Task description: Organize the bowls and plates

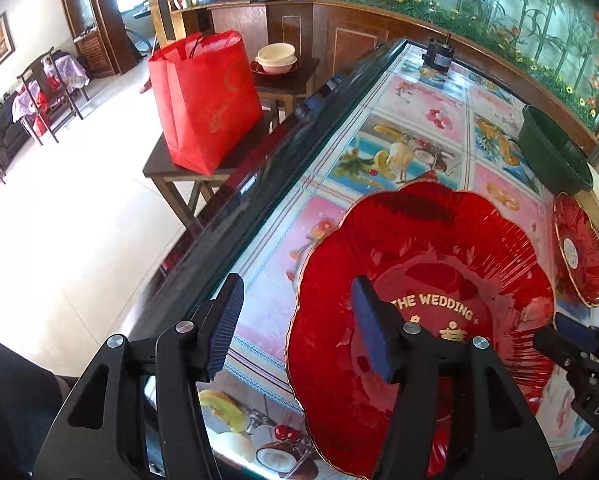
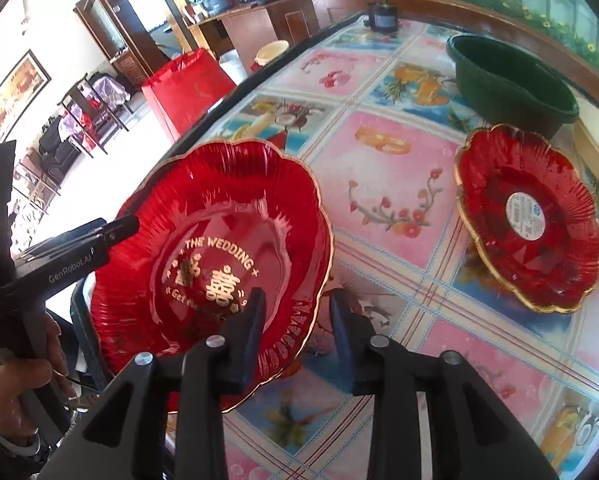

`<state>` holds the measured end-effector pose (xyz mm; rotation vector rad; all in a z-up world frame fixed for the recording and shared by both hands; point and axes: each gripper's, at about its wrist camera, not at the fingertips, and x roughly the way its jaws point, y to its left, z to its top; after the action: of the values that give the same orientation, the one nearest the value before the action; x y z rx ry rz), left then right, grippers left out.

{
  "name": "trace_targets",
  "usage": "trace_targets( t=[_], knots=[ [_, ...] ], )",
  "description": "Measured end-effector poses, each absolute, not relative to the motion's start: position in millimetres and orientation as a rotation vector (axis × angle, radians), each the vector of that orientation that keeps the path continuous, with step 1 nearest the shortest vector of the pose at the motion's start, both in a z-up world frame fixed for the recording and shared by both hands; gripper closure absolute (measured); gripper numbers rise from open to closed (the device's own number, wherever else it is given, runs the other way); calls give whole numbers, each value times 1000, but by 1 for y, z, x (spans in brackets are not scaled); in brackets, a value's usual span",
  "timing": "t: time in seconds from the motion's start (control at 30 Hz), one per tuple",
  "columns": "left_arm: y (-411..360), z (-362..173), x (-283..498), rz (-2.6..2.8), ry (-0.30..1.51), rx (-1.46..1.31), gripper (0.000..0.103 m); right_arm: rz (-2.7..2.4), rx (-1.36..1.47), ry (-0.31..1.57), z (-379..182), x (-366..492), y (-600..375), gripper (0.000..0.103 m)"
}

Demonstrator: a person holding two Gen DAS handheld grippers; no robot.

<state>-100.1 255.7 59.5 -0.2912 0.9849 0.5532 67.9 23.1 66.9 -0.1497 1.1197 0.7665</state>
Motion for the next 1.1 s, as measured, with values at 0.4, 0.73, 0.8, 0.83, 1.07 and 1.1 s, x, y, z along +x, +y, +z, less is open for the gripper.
trace_targets(
  t=[0.4,0.73,0.8,0.83,1.07,1.1],
  knots=[
    [221,106,-65,435,931,-264,38,659,-44,1106,84,90,-23,61],
    [160,111,-12,286,945,-219,38,552,2,1121,81,112,-69,61],
    [150,111,-4,269,948,-206,38,532,16,1126,79,117,-79,61],
    [145,110,3,257,952,-198,38,523,23,1129,78,119,-82,61],
    [122,111,24,215,954,-172,38,481,46,1129,77,128,-104,60],
    [120,111,26,211,953,-170,38,477,49,1130,77,129,-106,60]
  ],
)
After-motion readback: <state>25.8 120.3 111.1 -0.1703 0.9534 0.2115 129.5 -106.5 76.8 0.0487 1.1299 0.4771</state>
